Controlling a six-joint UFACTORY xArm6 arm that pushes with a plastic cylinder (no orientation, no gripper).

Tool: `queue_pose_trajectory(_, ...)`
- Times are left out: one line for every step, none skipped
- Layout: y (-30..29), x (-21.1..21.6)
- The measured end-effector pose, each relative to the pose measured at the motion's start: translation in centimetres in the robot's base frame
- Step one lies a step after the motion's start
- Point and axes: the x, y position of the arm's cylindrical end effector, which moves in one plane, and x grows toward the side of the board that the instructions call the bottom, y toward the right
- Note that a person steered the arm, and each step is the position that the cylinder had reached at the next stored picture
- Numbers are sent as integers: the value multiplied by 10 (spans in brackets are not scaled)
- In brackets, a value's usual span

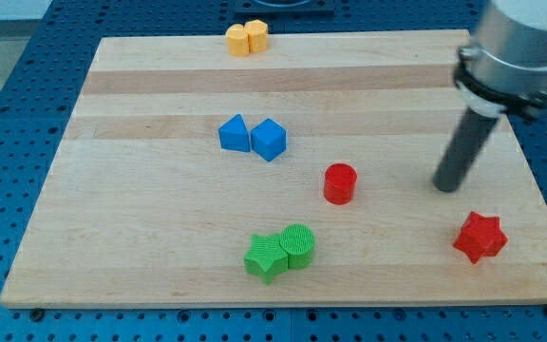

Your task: Move the red circle into the red star

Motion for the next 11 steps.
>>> queue_pose_trajectory(-43,-25)
queue_pose_trajectory(-104,-22)
queue_pose_trajectory(-153,-5)
queue_pose_trajectory(-183,11)
queue_pose_trajectory(-168,15)
queue_pose_trajectory(-97,15)
queue_pose_trajectory(-38,15)
queue_pose_trajectory(-62,14)
queue_pose_trajectory(-87,25)
queue_pose_trajectory(-53,30)
queue_pose_trajectory(-14,29)
